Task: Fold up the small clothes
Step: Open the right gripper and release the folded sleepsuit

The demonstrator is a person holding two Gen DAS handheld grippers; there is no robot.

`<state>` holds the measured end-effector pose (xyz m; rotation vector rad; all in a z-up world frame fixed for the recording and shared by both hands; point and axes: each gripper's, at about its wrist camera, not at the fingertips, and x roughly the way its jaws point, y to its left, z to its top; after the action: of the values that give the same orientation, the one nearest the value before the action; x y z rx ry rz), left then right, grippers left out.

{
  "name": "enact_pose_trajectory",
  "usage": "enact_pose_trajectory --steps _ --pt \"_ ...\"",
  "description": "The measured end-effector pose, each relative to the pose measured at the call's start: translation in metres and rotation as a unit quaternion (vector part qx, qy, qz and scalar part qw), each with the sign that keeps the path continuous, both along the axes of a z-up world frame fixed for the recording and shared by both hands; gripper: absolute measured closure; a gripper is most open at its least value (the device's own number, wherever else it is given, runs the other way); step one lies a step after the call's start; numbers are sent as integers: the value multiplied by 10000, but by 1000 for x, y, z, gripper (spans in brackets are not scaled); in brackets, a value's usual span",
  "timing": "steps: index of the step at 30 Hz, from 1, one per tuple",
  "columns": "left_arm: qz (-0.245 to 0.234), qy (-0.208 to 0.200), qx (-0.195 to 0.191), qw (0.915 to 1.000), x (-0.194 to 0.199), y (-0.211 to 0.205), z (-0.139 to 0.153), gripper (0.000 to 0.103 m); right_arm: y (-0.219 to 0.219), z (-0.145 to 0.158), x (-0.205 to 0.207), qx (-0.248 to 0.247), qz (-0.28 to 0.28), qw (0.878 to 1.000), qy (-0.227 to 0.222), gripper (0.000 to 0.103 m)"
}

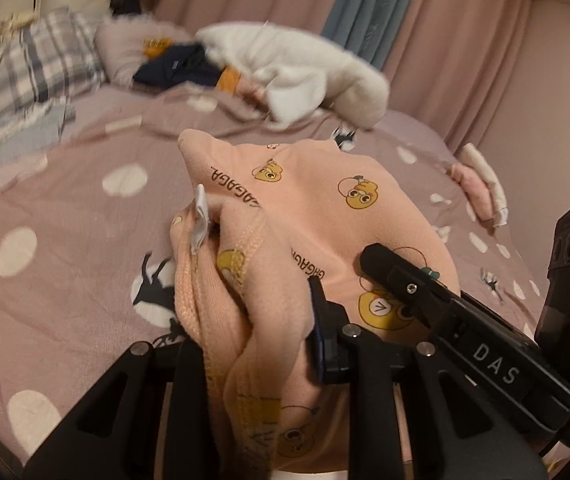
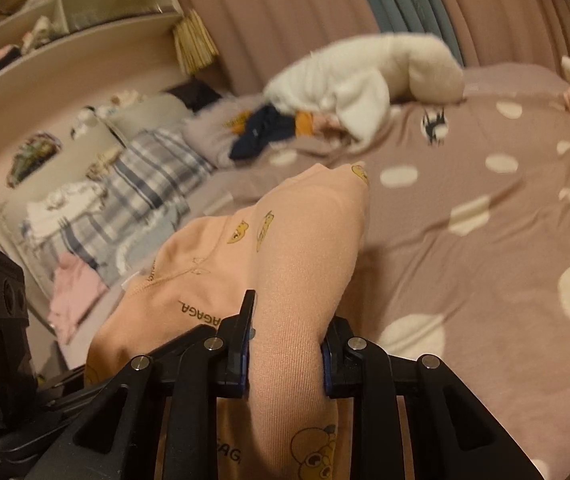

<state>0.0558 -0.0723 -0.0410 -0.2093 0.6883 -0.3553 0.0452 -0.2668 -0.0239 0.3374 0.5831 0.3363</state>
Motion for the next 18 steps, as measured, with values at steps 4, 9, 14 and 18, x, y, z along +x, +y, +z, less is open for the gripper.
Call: enact_pose_trajectory --steps 4,9,14,18 --pt "-124 -346 166 9992 -19 -17 29 80 -11 27 -16 -53 1 9997 -257 76" --pt "-223 -464 340 9981 -33 -31 55 80 -21 54 -31 -263 -56 9990 -358 76" --pt "-283 -465 428 9976 -30 -40 50 80 -26 55 -30 -379 -192 9987 -299 76" --pt "-382 -406 722 9958 -24 -47 31 58 -31 40 -22 -392 -249 9989 -41 73"
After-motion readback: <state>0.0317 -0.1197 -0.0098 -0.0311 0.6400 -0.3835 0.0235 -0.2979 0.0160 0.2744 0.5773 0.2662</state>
